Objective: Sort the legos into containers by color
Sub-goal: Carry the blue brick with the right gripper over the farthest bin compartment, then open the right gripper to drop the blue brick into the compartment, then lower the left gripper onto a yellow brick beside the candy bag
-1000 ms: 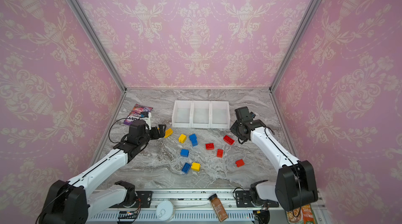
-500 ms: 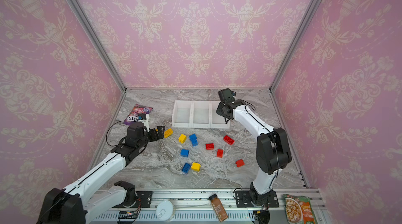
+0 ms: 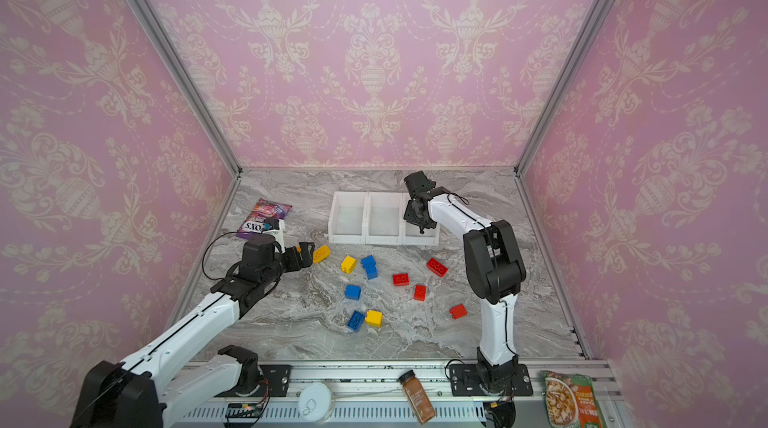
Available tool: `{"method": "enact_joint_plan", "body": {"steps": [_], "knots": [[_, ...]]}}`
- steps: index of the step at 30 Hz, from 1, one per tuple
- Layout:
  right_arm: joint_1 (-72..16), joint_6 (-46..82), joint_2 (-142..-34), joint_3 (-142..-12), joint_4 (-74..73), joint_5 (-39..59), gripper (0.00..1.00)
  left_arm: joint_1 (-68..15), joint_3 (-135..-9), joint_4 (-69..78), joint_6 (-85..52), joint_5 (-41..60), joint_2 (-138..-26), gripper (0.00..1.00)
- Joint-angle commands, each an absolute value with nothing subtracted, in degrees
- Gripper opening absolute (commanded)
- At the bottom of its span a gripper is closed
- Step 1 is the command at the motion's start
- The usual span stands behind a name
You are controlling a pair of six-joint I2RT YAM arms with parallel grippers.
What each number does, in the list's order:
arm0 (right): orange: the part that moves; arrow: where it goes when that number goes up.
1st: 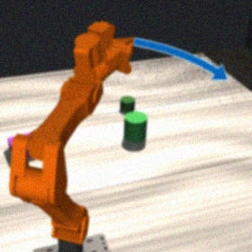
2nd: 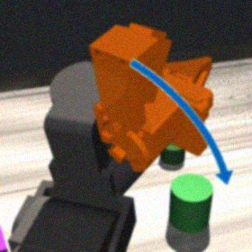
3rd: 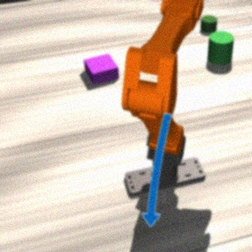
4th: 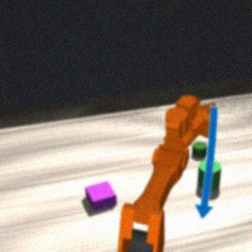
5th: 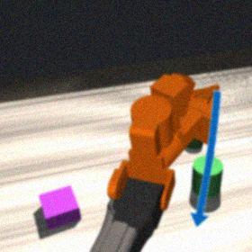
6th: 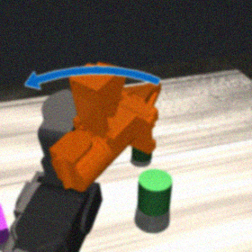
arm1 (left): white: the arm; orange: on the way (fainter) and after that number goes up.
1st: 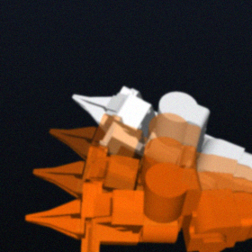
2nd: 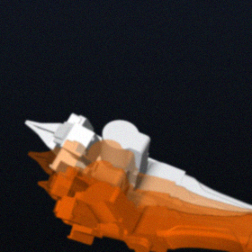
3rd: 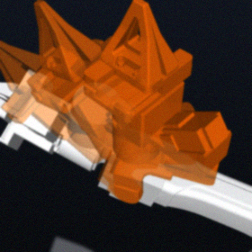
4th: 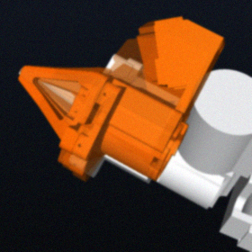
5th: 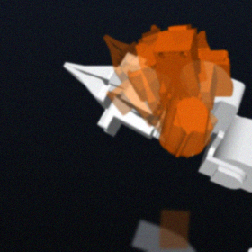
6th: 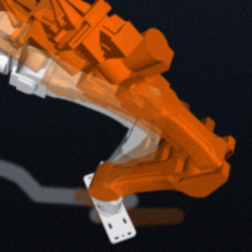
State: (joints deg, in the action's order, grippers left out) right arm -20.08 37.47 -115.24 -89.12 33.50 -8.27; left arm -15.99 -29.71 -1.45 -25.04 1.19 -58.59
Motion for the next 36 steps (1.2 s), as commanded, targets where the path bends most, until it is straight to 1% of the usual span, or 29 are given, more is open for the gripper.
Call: {"method": "enact_joint_plan", "body": {"steps": [1,3,7,10,17,23,27,30,36], "knots": [[-20.4,37.0,-115.8,-90.6,35.2,-7.3,0.34,-16.3,-29.5,-3.0,-26.0,0.8,-58.5,0.99],[-20.4,37.2,-115.9,-90.3,35.2,-7.1,0.38,-16.4,-29.5,-3.3,-25.9,0.6,-58.5,0.99],[-20.4,36.8,-115.2,-89.8,35.2,-7.1,0.49,-16.4,-29.4,-3.6,-26.0,0.3,-58.4,0.99],[-20.4,36.4,-114.4,-89.4,35.4,-6.9,0.56,-16.3,-29.3,-3.6,-26.1,0.1,-58.5,0.99],[-20.5,35.9,-111.1,-87.7,35.1,-6.8,0.60,-16.3,-30.0,-4.1,-26.3,0.2,-59.4,0.99],[-21.1,34.6,-106.3,-84.7,34.9,-7.3,0.70,-16.3,-30.9,-5.1,-26.1,0.0,-60.7,0.99],[-21.6,32.7,-103.1,-83.0,35.4,-7.0,0.74,-16.3,-32.8,-7.6,-26.6,-1.7,-63.2,0.99],[-22.2,32.0,-100.4,-81.8,36.1,-7.2,0.77,-16.3,-37.0,-13.5,-26.6,-4.5,-66.1,0.99],[-23.0,31.0,-95.1,-78.7,37.5,-6.7,0.79,-15.8,-49.3,-27.6,-22.9,-8.1,-76.4,0.99]]}}
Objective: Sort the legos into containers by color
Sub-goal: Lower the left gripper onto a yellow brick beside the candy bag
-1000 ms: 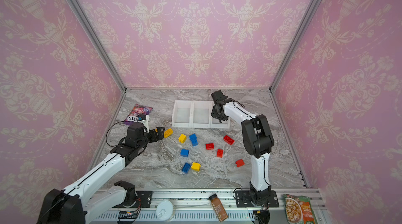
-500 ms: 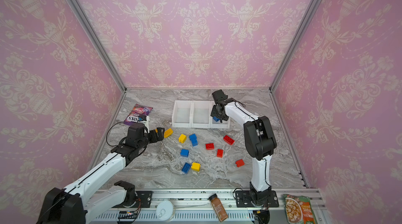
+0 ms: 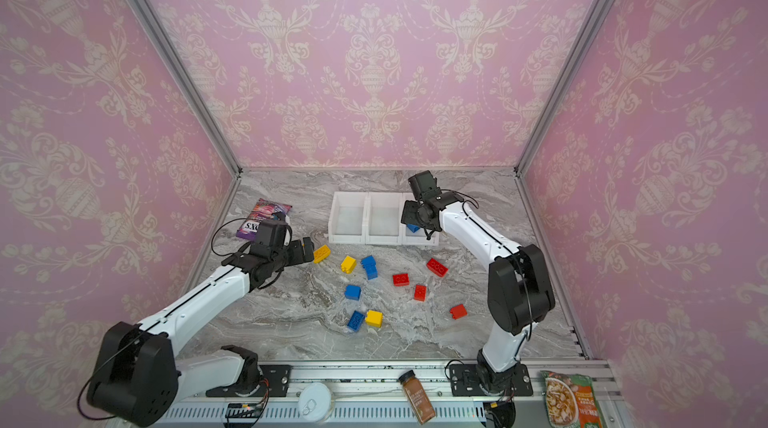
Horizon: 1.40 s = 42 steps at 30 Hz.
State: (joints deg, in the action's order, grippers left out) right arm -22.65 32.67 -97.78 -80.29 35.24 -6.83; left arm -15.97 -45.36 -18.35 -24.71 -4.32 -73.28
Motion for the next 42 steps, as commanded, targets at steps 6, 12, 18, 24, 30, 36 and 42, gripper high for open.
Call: {"method": "enact_joint_plan", "body": {"steps": [6,12,18,24,30,36,42], "knots": [[-23.3,31.1,-90.2,-75.4,38.4,-6.1,0.81,-15.3,-55.7,-31.4,-25.8,-6.7,-82.4,0.99],[-23.4,30.8,-87.2,-73.9,39.8,-5.4,0.85,-13.3,-61.1,-34.5,-29.7,-6.0,-84.9,0.99],[-23.5,31.0,-86.1,-72.4,38.8,-3.8,0.87,-10.8,-64.4,-38.3,-30.5,-0.8,-91.4,0.99],[-23.6,31.7,-85.3,-70.5,37.0,-1.9,0.88,-10.6,-69.1,-42.4,-29.3,-0.3,-99.5,0.99],[-23.6,31.7,-84.3,-68.8,36.3,-1.3,0.89,-10.3,-74.2,-43.8,-26.3,-3.3,-102.4,0.99],[-23.6,31.9,-83.4,-67.9,36.0,-0.9,0.89,-10.4,-77.6,-46.1,-11.8,2.4,-103.9,0.99],[-23.6,31.8,-83.3,-67.9,36.1,-0.9,0.91,-10.0,-77.6,-48.3,-3.0,-0.3,-103.3,0.93]]}}
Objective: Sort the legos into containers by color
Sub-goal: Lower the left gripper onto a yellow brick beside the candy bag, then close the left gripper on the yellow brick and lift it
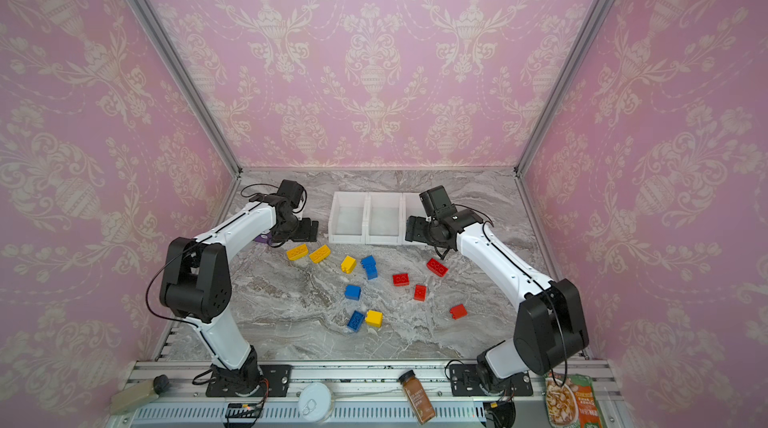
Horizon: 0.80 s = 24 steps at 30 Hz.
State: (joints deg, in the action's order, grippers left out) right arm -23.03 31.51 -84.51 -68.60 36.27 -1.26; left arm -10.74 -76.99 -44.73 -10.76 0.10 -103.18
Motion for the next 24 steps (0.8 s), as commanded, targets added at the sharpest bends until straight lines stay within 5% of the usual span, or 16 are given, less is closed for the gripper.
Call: {"method": "enact_joint_plan", "body": {"steps": [1,12,18,24], "knots": [[-23.6,31.9,-83.4,-67.9,36.1,-0.8,0.91,-9.9,-77.6,-48.5,-1.4,-0.4,-103.3,0.92],[-23.6,32.0,-83.8,-67.9,36.5,-0.3,0.91,-9.5,-77.4,-49.7,15.8,-0.6,-104.5,0.89],[-23.6,32.5,-83.4,-67.9,36.8,-0.3,0.91,-9.3,-78.6,-50.1,17.8,-1.1,-107.1,0.76],[-23.6,32.5,-82.9,-67.9,37.4,-0.8,0.91,-9.1,-78.3,-49.5,18.7,-2.1,-109.1,0.75]]}}
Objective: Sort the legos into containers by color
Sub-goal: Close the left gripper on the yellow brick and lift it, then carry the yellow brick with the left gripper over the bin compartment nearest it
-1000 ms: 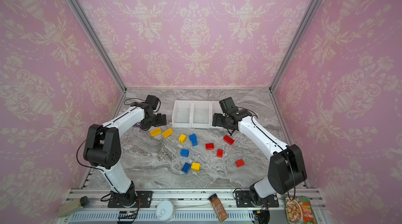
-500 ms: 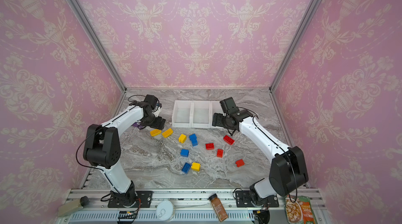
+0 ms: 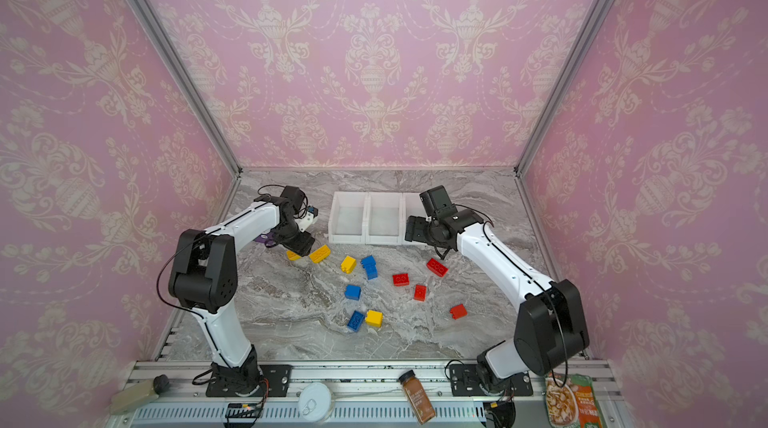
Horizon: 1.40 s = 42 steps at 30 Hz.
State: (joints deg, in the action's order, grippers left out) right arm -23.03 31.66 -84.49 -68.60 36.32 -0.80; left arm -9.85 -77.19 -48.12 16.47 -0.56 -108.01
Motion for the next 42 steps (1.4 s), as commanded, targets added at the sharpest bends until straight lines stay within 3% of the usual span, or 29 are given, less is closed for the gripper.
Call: {"method": "enact_joint_plan", "body": {"steps": [1,17,22,26,35,42], "knots": [[-23.6,32.5,-82.9,-67.9,37.5,-0.8,0.91,-9.1,-78.5,-49.3,18.7,-2.5,-109.3,0.75],[-23.6,33.2,-82.6,-67.9,37.3,-1.1,0.91,-8.3,-79.2,-49.3,17.8,-0.1,-111.7,0.69],[-23.5,33.3,-82.4,-67.9,37.0,-1.3,0.91,-8.3,-79.4,-49.9,16.8,0.7,-111.9,0.55],[-23.3,33.6,-82.1,-65.5,36.7,-1.3,0.91,-8.6,-79.4,-50.3,16.4,0.5,-111.7,0.37],[-23.1,33.8,-81.1,-64.9,36.5,-1.1,0.91,-9.1,-79.6,-50.8,14.4,1.7,-111.5,0.27],[-22.7,33.9,-80.0,-64.3,36.6,-1.1,0.91,-11.4,-78.9,-46.4,9.1,4.3,-102.7,0.25]]}}
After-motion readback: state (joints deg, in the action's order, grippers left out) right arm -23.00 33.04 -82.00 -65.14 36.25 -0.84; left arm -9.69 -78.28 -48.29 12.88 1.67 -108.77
